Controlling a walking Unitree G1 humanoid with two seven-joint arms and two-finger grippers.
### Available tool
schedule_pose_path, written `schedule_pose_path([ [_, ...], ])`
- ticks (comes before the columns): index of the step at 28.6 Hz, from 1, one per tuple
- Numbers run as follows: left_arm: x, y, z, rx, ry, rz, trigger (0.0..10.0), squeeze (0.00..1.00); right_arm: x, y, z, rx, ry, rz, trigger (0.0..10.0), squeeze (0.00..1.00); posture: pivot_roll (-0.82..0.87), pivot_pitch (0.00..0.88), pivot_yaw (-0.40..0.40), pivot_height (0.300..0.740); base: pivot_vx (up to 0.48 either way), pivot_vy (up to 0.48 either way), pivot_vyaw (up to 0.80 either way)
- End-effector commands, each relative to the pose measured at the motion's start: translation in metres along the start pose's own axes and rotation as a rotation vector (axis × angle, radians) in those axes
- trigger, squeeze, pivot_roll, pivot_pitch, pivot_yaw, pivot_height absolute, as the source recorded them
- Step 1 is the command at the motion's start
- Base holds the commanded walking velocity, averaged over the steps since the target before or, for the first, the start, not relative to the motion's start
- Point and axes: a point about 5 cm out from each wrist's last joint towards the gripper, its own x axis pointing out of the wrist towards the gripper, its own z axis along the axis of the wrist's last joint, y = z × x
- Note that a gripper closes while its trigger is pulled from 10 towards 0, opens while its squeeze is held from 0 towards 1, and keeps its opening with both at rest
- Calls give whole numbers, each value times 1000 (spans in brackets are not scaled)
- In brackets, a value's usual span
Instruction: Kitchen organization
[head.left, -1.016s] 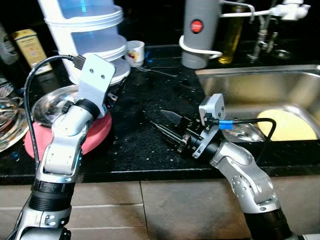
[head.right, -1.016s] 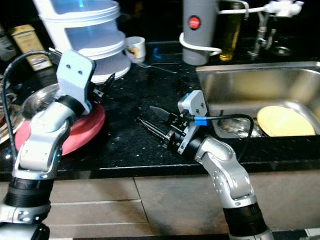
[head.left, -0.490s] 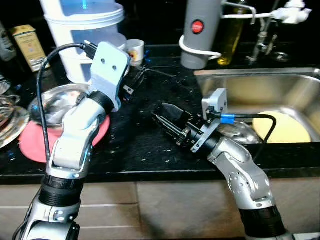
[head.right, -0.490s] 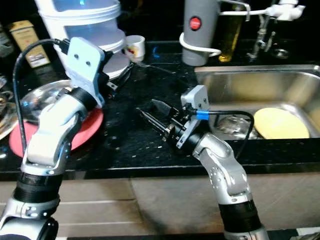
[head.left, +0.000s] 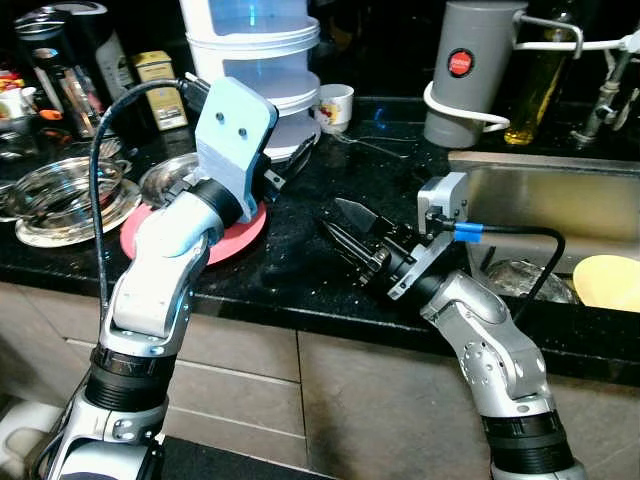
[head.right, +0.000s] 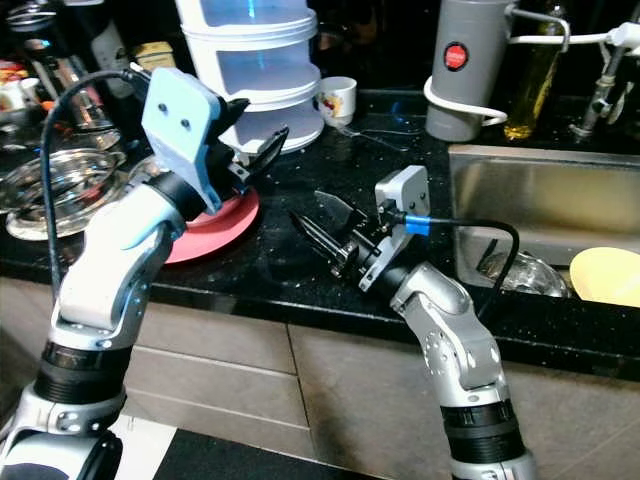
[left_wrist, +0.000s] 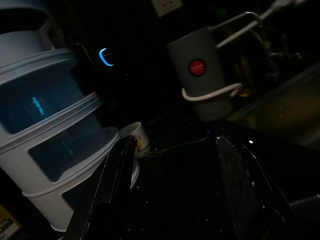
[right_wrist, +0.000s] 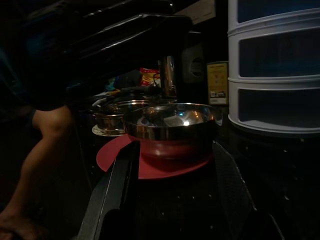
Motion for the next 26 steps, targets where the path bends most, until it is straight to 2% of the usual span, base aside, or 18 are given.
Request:
schedule_pose_path([
  [1,-4,2,-3,-1,21,-9,10000,0,-1,-1,-3,4,14,-10,10000,0,1,30,10,740,0,0,0],
  [8,-16,9,-12,11,82,-52,10000,0,-1,-2,-4,-5,28,-14,10000,0,3,20,9,740,0,0,0],
  [11,-24,13,-18,44,145,-100,10000,0,-1,-3,-6,-12,42,-14,10000,0,4,20,9,740,0,0,0],
  [15,-39,38,-30,168,312,-86,10000,0,-3,-5,-9,-37,76,-17,10000,0,4,16,5,740,0,0,0],
  [20,-50,61,-30,236,387,-45,10000,0,-4,-7,-10,-56,98,-13,10000,0,6,14,0,740,0,0,0],
  [23,-52,59,-35,238,419,-89,10000,0,-2,-5,-12,-91,128,9,10000,0,6,14,0,740,0,0,0],
  [24,-58,54,-44,244,487,-173,10000,0,-2,-1,-12,-101,131,36,10000,0,2,21,-2,740,0,0,0],
  [26,-62,53,-49,238,526,-219,10000,0,-2,1,-11,-104,129,51,10000,0,-1,25,2,740,0,0,0],
])
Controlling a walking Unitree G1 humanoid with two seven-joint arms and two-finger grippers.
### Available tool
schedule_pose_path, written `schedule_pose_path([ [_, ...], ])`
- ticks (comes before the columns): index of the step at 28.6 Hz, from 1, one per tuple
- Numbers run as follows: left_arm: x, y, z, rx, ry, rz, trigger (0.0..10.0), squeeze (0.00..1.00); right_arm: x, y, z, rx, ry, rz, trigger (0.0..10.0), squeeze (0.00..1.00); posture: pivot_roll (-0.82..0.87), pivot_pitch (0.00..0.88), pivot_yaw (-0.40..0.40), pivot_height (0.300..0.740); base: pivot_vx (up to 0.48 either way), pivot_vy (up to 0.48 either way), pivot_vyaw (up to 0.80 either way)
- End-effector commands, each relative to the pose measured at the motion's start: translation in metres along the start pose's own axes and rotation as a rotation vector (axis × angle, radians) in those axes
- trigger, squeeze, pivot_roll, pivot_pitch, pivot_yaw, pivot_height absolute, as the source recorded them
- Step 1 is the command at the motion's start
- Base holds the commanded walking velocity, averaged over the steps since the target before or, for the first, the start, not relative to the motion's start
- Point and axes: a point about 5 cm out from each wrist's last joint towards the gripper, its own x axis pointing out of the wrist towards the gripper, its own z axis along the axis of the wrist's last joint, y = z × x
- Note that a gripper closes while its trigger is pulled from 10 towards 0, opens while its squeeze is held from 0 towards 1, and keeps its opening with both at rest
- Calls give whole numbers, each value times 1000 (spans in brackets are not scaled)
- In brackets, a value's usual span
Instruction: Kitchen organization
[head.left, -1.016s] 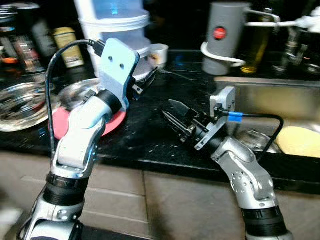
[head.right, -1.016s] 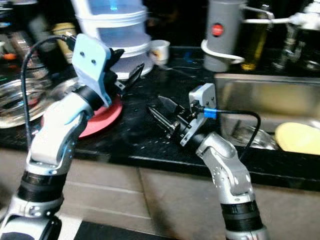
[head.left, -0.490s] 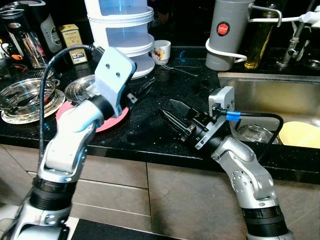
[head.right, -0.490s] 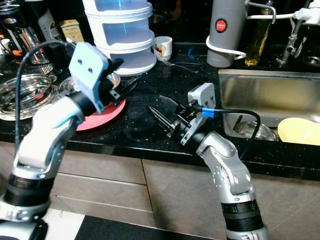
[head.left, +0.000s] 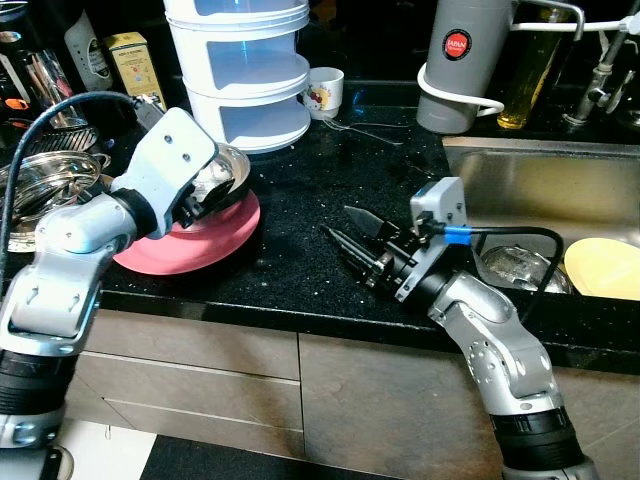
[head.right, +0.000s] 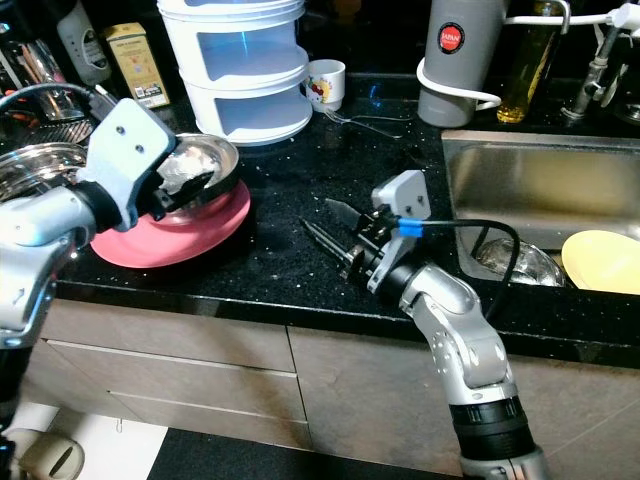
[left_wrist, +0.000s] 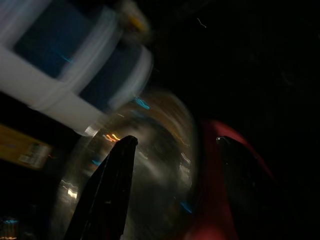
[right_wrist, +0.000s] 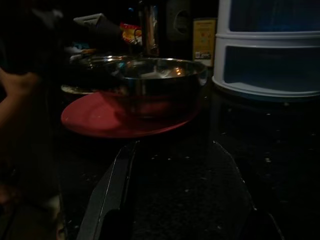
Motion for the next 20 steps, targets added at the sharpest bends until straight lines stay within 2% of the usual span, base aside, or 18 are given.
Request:
schedule_pose_path([
  [1,-1,-6,-10,-3,59,-74,10000,0,0,5,1,-12,-3,30,10000,0,-2,27,2,740,0,0,0],
  [7,-1,-9,-21,9,133,-128,10000,0,-2,5,2,-9,-4,25,10000,0,-8,34,6,740,0,0,0],
  [20,-1,-1,-21,38,164,-145,10000,0,-2,2,3,-16,-4,15,10000,0,-7,35,6,740,0,0,0],
])
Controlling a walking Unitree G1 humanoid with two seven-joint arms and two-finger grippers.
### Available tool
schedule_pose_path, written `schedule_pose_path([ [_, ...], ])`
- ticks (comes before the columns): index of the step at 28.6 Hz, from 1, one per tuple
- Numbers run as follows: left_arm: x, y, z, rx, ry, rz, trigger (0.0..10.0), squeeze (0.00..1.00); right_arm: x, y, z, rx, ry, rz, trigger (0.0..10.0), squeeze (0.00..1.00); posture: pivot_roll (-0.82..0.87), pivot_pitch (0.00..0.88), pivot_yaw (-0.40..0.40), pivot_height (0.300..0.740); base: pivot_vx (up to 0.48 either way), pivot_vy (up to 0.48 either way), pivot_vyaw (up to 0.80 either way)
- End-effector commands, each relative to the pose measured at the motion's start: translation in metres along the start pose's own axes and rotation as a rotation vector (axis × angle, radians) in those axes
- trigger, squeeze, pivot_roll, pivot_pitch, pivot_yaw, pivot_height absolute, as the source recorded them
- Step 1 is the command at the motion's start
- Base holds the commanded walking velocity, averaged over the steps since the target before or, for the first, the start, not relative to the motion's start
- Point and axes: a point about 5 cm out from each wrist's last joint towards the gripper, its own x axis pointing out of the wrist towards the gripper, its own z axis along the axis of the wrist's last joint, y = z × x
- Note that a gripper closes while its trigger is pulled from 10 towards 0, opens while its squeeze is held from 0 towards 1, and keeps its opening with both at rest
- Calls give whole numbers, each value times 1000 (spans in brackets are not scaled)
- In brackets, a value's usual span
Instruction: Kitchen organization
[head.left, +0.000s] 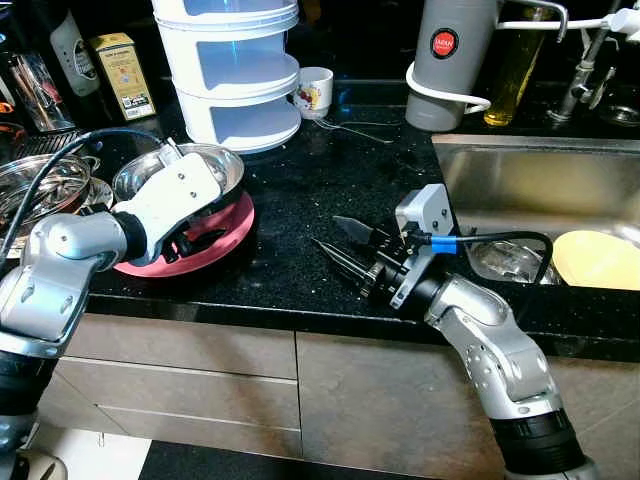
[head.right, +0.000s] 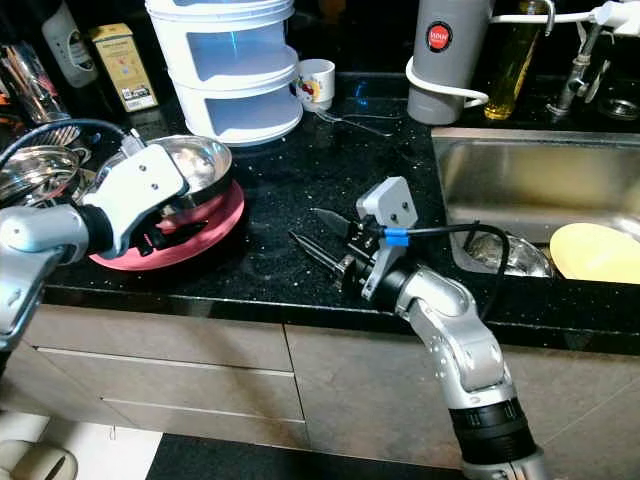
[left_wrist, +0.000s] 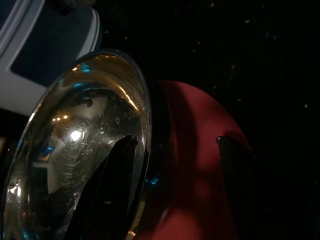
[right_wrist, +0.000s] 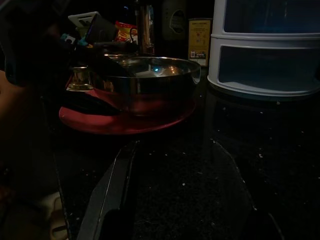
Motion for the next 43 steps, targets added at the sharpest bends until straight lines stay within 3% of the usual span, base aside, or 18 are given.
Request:
schedule_pose_path([
  [1,-1,1,-5,8,37,-19,10000,0,-1,1,1,0,-4,0,10000,0,-7,35,6,740,0,0,0],
  [2,-1,0,-6,-2,44,-33,8627,0,-1,1,1,-1,-4,-3,10000,0,-7,34,6,740,0,0,0],
  [3,-1,0,-6,-2,44,-33,8627,0,-1,1,1,-1,-4,-3,10000,0,-7,34,6,740,0,0,0],
  [4,-2,-1,-7,-8,47,-42,7451,0,-1,0,1,-1,-4,-4,10000,0,-7,34,6,740,0,0,0],
  [5,-2,-1,-8,-11,53,-49,7451,0,-1,0,1,-2,-3,-5,10000,0,-7,34,6,740,0,0,0],
  [6,-2,-2,-10,-16,61,-54,3922,0,-1,0,1,-2,-3,-7,10000,0,-8,35,6,740,0,0,0],
  [9,-2,-2,-11,-18,67,-56,3922,0,-1,0,1,-3,-3,-8,10000,0,-7,34,6,740,0,0,0],
  [10,-3,-2,-12,-19,72,-58,0,0,-1,0,1,-3,-3,-9,10000,0,-7,34,6,740,0,0,0],
  [25,0,0,-6,-24,32,-15,0,0,0,-4,0,5,-4,-47,10000,0,-5,32,6,740,0,0,0],
  [30,-1,16,15,13,-75,99,0,0,1,-9,4,41,-34,-84,10000,0,-3,29,5,740,0,0,0],
  [38,2,17,28,39,-135,96,0,0,2,-13,6,54,-47,-102,10000,0,0,20,9,740,0,0,-488],
  [39,3,16,29,40,-140,92,1490,0,2,-13,6,53,-47,-102,10000,0,-1,14,10,740,0,0,-781],
  [41,4,14,30,36,-152,82,1490,0,2,-12,6,52,-49,-102,10000,0,-2,14,11,740,0,0,-781],
  [42,6,12,31,36,-167,81,10000,0,2,-12,6,53,-51,-103,10000,0,-3,10,13,740,0,0,0],
  [43,7,11,32,37,-177,81,10000,0,2,-12,6,54,-52,-104,10000,0,-3,10,13,740,0,0,0],
])
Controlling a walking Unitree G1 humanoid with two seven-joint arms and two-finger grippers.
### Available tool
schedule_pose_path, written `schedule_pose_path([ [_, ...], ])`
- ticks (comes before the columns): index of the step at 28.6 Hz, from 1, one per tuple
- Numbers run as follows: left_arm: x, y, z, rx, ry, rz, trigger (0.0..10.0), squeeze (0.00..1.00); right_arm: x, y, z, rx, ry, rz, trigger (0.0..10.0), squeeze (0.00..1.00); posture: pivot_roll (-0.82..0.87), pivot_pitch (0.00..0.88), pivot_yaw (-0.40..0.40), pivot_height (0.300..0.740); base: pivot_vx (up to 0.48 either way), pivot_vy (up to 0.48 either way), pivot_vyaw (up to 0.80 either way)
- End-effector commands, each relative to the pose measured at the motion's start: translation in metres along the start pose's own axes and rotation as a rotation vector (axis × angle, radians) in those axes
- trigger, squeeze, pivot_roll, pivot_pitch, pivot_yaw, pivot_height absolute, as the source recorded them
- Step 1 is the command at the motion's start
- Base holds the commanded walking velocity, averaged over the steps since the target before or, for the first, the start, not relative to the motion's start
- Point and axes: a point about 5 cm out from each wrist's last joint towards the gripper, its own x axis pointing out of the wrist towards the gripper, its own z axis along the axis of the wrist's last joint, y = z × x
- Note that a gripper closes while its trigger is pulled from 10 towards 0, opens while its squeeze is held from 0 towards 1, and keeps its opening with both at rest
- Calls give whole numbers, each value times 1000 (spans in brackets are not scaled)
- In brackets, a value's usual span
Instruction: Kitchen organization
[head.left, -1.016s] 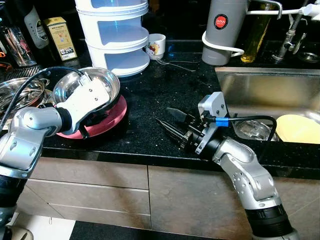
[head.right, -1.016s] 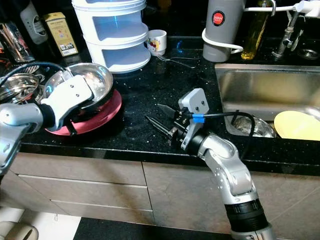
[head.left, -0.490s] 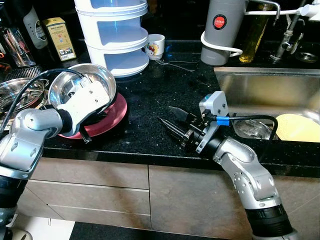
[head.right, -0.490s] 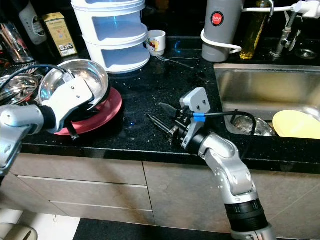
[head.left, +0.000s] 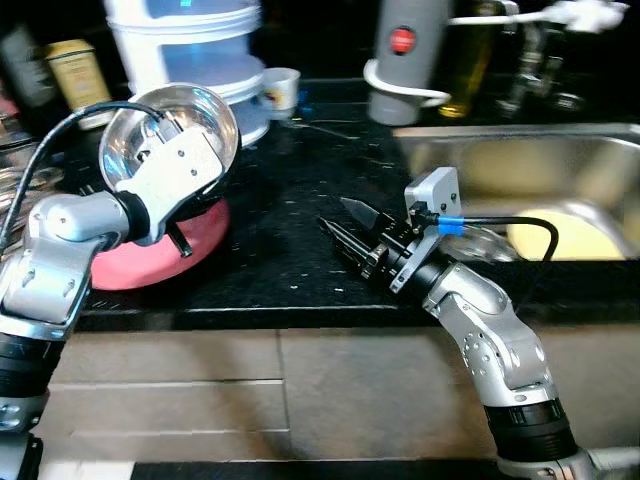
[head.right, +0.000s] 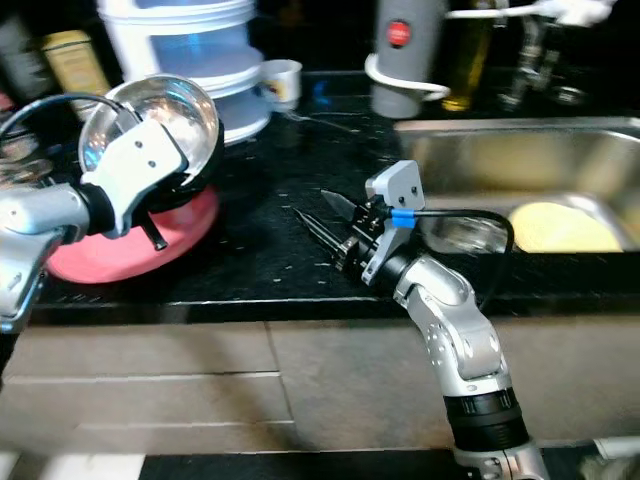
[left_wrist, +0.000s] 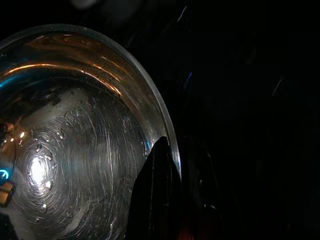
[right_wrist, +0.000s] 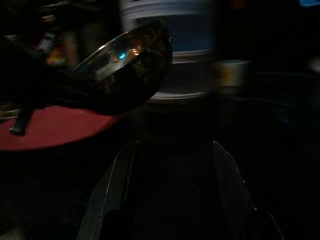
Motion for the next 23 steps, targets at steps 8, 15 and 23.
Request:
schedule_pose_path([
  [8,7,-4,15,20,-114,16,10000,0,0,2,-4,15,10,4,10000,0,-4,9,13,740,0,0,0],
  [15,8,-10,12,-17,-118,-6,10000,0,0,2,-5,17,13,3,10000,0,-5,11,14,740,0,-258,0],
  [23,10,-10,11,-23,-122,-9,10000,0,-1,2,-6,18,15,0,10000,0,-10,16,15,740,0,-390,0],
])
